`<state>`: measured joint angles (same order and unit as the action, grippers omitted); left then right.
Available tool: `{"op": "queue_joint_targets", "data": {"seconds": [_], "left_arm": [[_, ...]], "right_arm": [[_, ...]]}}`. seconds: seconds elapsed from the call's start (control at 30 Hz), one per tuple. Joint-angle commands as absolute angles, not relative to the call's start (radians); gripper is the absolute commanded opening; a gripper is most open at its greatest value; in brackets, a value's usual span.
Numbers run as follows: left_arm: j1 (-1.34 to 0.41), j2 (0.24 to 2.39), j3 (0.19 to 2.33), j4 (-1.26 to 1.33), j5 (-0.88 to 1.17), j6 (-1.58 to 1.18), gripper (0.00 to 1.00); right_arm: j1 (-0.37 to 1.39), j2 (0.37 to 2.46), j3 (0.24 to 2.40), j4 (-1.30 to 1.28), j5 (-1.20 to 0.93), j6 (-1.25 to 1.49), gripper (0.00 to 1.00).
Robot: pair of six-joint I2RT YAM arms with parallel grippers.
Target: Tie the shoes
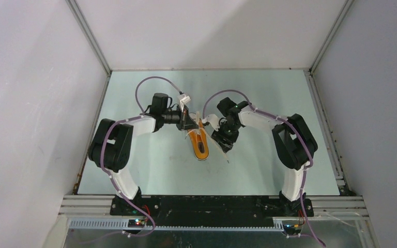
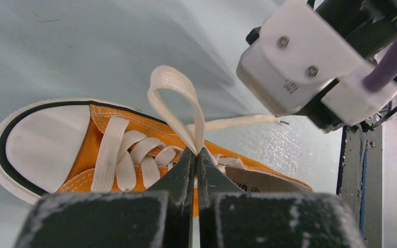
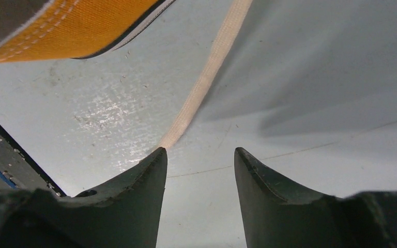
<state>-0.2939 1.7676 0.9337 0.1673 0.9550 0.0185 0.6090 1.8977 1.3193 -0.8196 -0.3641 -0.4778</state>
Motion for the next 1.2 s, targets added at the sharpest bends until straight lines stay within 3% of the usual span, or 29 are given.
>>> {"op": "queue_joint_targets", "data": {"seconds": [0.0,0.2,0.3,0.53,0.57,0.8,1.17], "left_arm": [[-0.285,1.776,0.975,0.122,0.982,0.058,0.0],[-0.275,1.801,0.996,0.09,0.983,0.042,0.0],[-0.275,1.807,1.002,0.089,0.985,0.026,0.0],[-0.275,1.828,0.99,0.119,0.996,-0.039,0.0],[-0.275,1.831,0.991,0.116,0.998,-0.04,0.0],[-0.266,1.849,1.081,-0.072,1.082,0.133,0.0],[-0.262,1.967,1.371,-0.682,1.137,0.64,0.0]], "right_arm": [[0.637,1.921,1.297,-0.794,-0.33,-0.442,0.55],[0.668,1.928,1.269,-0.764,-0.335,-0.404,0.62],[0.7,1.936,1.226,-0.716,-0.284,-0.374,0.6],[0.683,1.977,1.166,-0.572,-0.058,-0.37,0.03],[0.667,1.969,1.178,-0.577,-0.065,-0.375,0.0],[0.496,1.813,1.351,-0.676,-0.261,-0.442,0.0],[0.421,1.906,1.673,-0.764,-0.412,-0.379,0.0]]}}
